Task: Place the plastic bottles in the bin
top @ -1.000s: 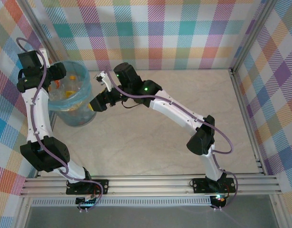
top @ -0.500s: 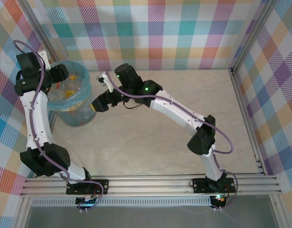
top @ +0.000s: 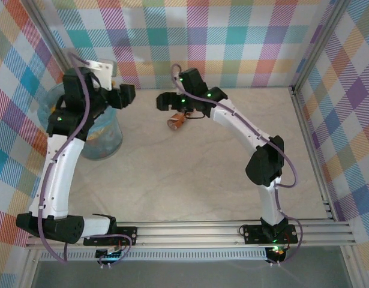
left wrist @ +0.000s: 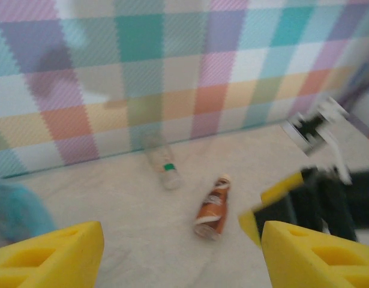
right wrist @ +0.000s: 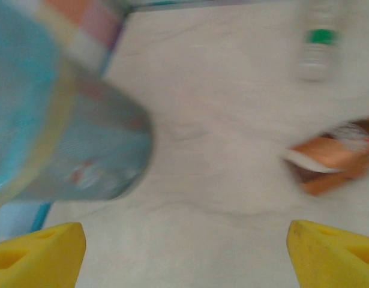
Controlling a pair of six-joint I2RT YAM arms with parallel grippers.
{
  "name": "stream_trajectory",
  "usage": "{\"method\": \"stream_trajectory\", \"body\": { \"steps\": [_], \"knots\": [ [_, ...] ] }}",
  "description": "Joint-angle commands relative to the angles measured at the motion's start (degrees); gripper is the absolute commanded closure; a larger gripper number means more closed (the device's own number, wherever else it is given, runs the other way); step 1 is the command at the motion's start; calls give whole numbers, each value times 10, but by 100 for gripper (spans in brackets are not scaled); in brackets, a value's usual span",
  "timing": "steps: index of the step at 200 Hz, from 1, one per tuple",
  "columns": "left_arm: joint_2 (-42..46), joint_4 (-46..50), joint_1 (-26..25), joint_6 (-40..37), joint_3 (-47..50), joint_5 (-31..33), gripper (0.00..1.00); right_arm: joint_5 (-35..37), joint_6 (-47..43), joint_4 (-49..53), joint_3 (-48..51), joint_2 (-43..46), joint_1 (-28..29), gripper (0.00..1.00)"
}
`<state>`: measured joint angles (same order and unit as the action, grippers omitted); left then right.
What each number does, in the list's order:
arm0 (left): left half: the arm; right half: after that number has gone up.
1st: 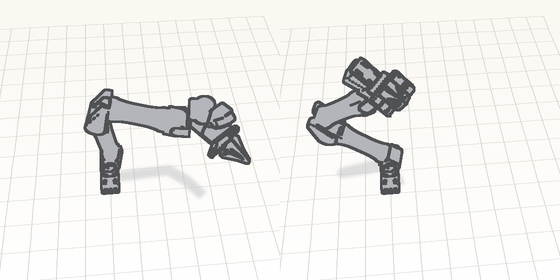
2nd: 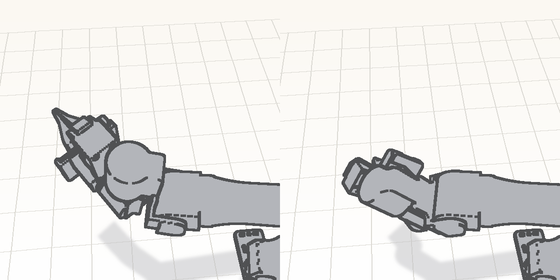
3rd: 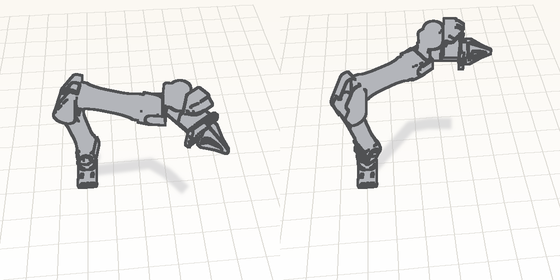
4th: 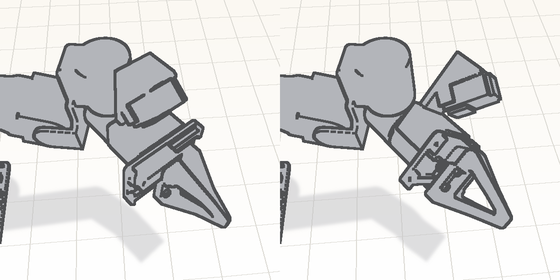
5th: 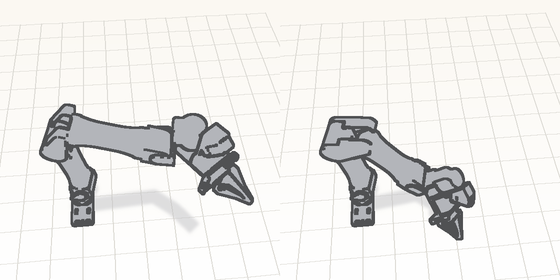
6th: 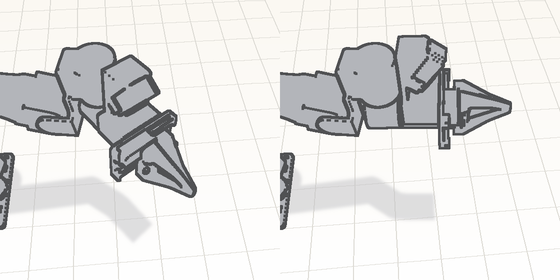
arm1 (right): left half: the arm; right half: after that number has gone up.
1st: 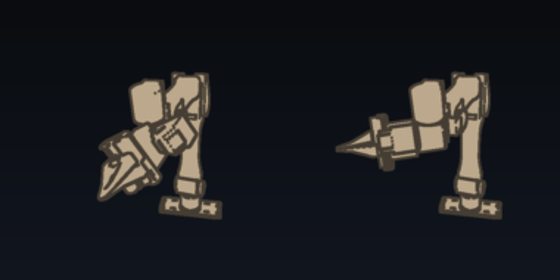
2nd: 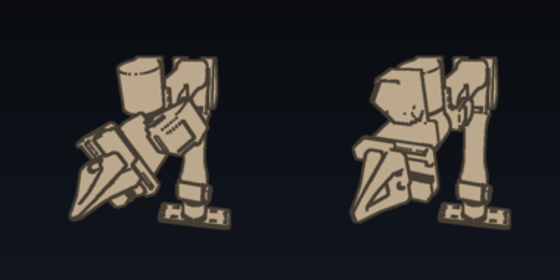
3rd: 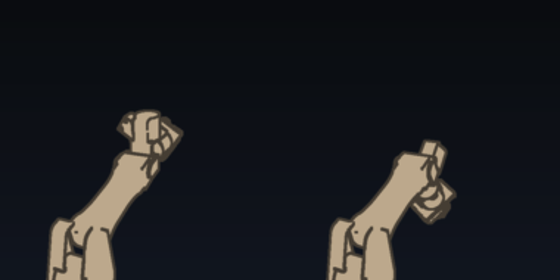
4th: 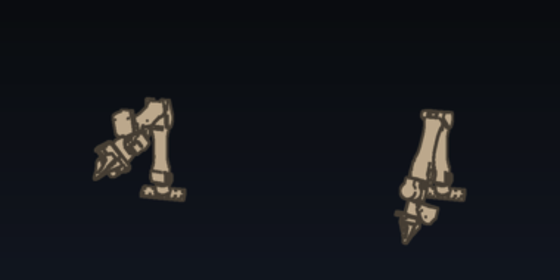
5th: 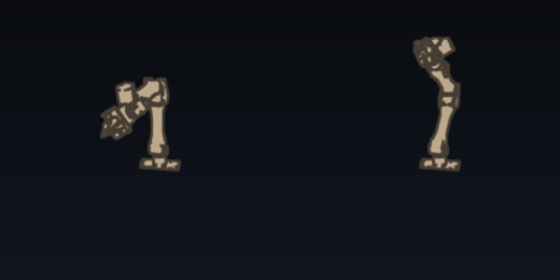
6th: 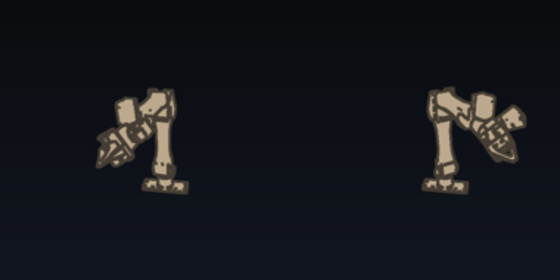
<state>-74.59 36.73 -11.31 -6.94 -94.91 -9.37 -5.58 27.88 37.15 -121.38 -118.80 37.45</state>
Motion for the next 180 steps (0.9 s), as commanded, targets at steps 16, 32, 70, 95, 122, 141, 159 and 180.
{"method": "stream_trajectory", "body": {
  "steps": [16, 32, 70, 95, 122, 141, 159, 180],
  "knots": [
    [-9, -62, -55, -8, 85, -6, 29, 120, 67, 29, -20, -44, -18, 12],
    [-14, -89, -63, 19, 120, -28, 29, 145, 71, 36, -43, -74, -20, 11],
    [-19, -140, -81, 57, 185, -55, 27, 170, 93, 38, -85, -142, -21, 11],
    [-16, -144, -84, 62, 201, -59, 27, 165, 114, 43, -117, -190, -21, 12],
    [-6, -152, -84, 65, 215, -67, 27, 160, 138, 34, -140, -231, -21, 12],
    [0, -156, -85, 65, 223, -69, 26, 156, 152, 19, -151, -255, -21, 12],
    [1, -154, -85, 68, 224, -64, 26, 156, 166, 21, -177, -284, -21, 12],
    [6, -153, -85, 68, 224, -57, 26, 157, 173, 40, -207, -311, -21, 13]
  ]
}}
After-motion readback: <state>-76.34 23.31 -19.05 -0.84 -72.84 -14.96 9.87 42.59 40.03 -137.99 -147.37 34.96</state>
